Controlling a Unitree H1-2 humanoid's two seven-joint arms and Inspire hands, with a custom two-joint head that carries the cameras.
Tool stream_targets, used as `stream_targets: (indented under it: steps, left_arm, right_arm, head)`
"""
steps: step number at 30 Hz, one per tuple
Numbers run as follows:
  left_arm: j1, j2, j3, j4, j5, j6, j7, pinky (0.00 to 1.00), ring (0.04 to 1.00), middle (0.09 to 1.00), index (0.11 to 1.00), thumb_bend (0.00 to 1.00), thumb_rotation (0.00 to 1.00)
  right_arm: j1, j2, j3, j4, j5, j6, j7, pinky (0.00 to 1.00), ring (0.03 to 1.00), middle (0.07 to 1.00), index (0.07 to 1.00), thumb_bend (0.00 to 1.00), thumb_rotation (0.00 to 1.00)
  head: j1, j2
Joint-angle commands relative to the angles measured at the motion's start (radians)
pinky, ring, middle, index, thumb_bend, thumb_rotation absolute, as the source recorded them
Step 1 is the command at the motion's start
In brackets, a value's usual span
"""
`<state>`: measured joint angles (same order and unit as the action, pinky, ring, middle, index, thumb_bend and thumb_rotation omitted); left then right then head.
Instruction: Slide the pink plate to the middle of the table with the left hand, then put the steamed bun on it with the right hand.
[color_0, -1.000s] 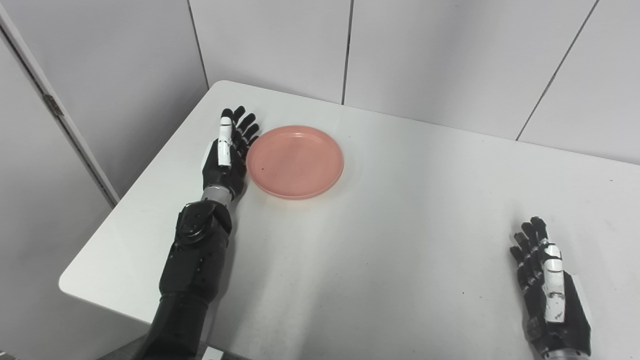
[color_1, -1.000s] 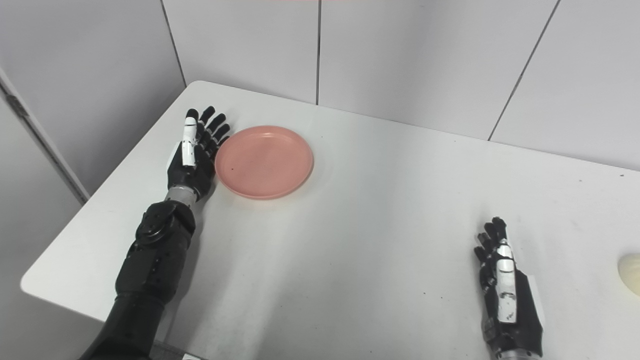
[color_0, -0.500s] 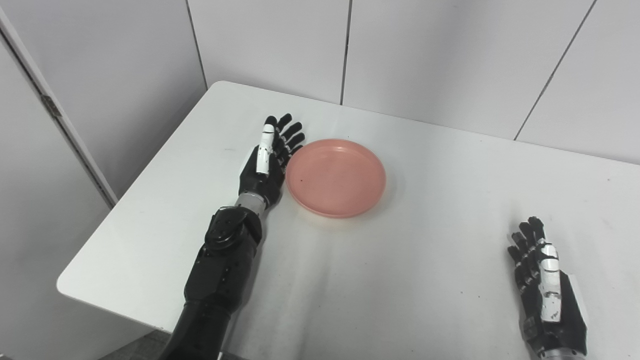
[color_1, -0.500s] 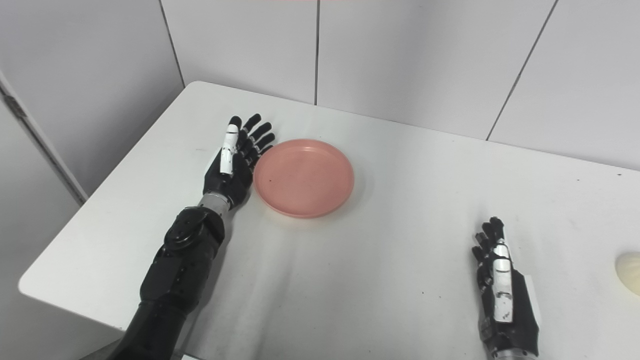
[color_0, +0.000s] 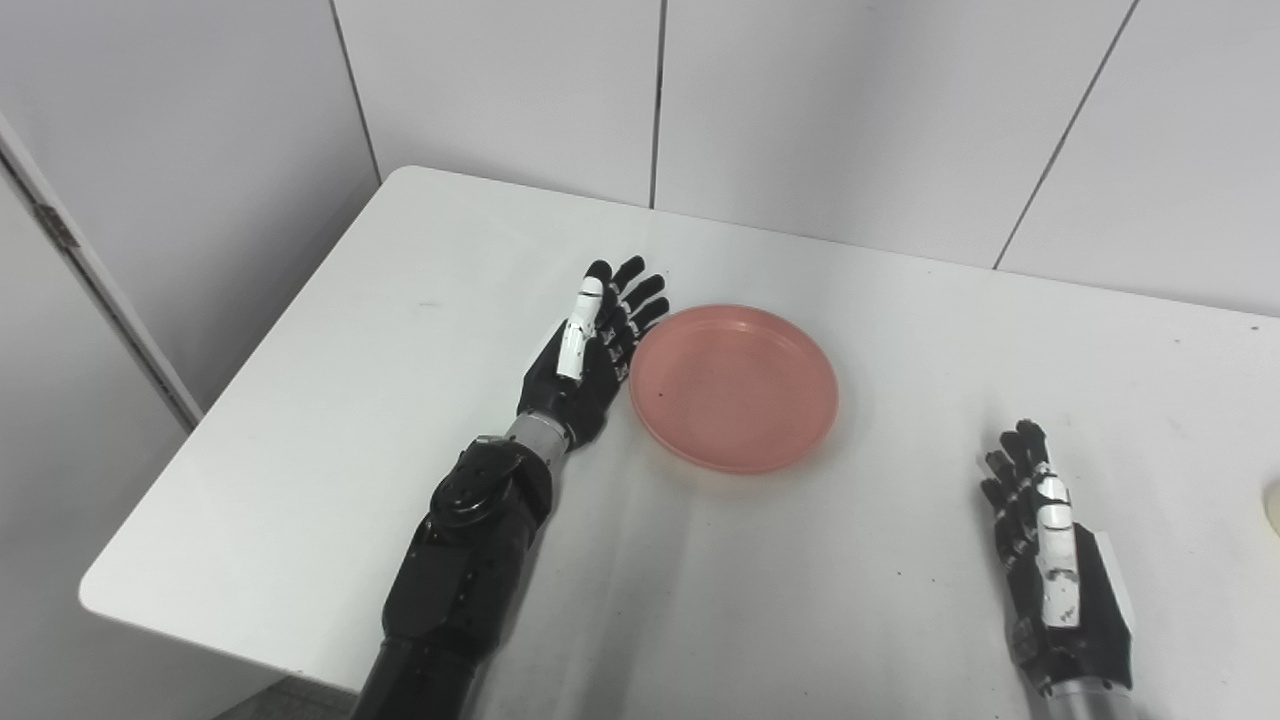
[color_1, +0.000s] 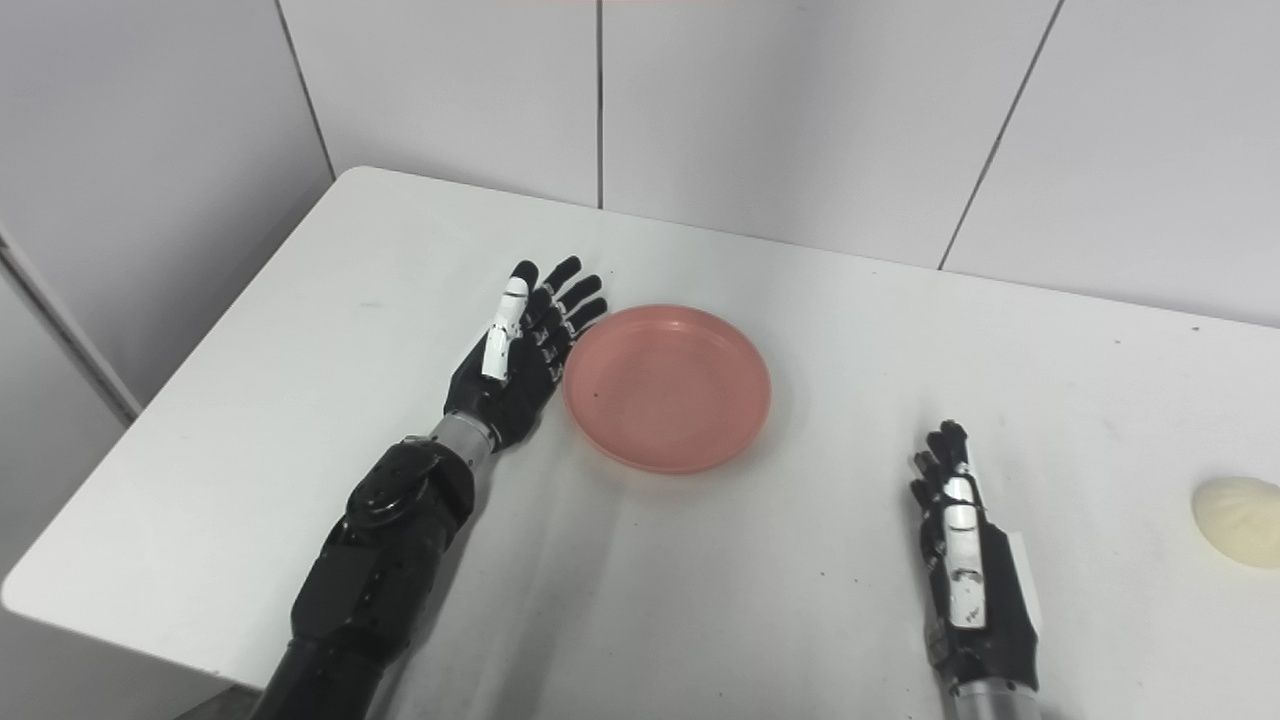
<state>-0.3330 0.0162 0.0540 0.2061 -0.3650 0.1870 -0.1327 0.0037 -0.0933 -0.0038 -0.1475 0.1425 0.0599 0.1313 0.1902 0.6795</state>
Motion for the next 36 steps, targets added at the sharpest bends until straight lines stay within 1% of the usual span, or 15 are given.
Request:
stream_targets:
  steps: [1, 7, 11, 12, 14, 18, 23, 28, 36]
  left_arm:
    - [0.025, -0.01, -0.02, 0.01, 0.007, 0.063, -0.015, 0.95, 0.935, 0.938, 0.94, 0.5, 1.0]
    - [0.051, -0.025, -0.059, -0.029, 0.004, 0.091, -0.042, 0.93, 0.918, 0.927, 0.933, 0.5, 1.0]
    - [0.073, -0.033, -0.07, -0.075, -0.007, 0.122, -0.054, 0.93, 0.916, 0.923, 0.929, 0.49, 1.0]
    - [0.08, -0.032, -0.075, -0.089, -0.011, 0.129, -0.064, 0.93, 0.918, 0.925, 0.931, 0.49, 1.0]
    - [0.091, -0.031, -0.082, -0.107, -0.015, 0.137, -0.077, 0.94, 0.922, 0.929, 0.935, 0.49, 1.0]
    - [0.109, -0.033, -0.089, -0.134, -0.017, 0.154, -0.078, 0.93, 0.916, 0.919, 0.929, 0.5, 1.0]
    - [0.126, -0.029, -0.093, -0.142, -0.031, 0.157, -0.092, 0.92, 0.915, 0.911, 0.92, 0.51, 1.0]
    - [0.132, -0.023, -0.091, -0.138, -0.036, 0.154, -0.109, 0.94, 0.919, 0.92, 0.935, 0.52, 1.0]
    - [0.135, -0.014, -0.084, -0.13, -0.036, 0.144, -0.115, 0.93, 0.918, 0.922, 0.933, 0.54, 1.0]
  right_arm:
    - [-0.002, 0.015, 0.012, 0.0, -0.008, -0.031, 0.0, 1.0, 0.975, 0.99, 1.0, 0.62, 0.98]
    - [-0.003, 0.024, 0.019, -0.002, -0.03, -0.02, -0.013, 1.0, 0.969, 0.987, 1.0, 0.61, 1.0]
    - [-0.005, 0.029, 0.023, -0.005, -0.036, -0.012, -0.02, 1.0, 0.969, 0.989, 1.0, 0.59, 1.0]
    - [-0.005, 0.032, 0.026, -0.008, -0.04, -0.009, -0.024, 1.0, 0.968, 0.989, 1.0, 0.59, 1.0]
    - [-0.004, 0.036, 0.028, -0.013, -0.046, -0.003, -0.031, 1.0, 0.966, 0.988, 1.0, 0.57, 1.0]
    - [-0.002, 0.039, 0.033, -0.018, -0.049, 0.006, -0.034, 1.0, 0.968, 0.988, 1.0, 0.57, 1.0]
    - [-0.002, 0.043, 0.037, -0.02, -0.051, 0.013, -0.04, 1.0, 0.968, 0.985, 1.0, 0.58, 1.0]
    - [-0.004, 0.041, 0.044, -0.024, -0.056, 0.02, -0.044, 1.0, 0.974, 0.989, 1.0, 0.57, 1.0]
    - [-0.006, 0.044, 0.046, -0.022, -0.061, 0.017, -0.057, 1.0, 0.968, 0.983, 1.0, 0.58, 1.0]
  head:
    - [-0.01, 0.002]
    - [-0.046, 0.009]
    - [-0.066, 0.015]
    - [-0.081, 0.018]
    - [-0.087, 0.02]
    - [-0.106, 0.024]
    - [-0.126, 0.031]
    - [-0.138, 0.033]
    - [-0.169, 0.034]
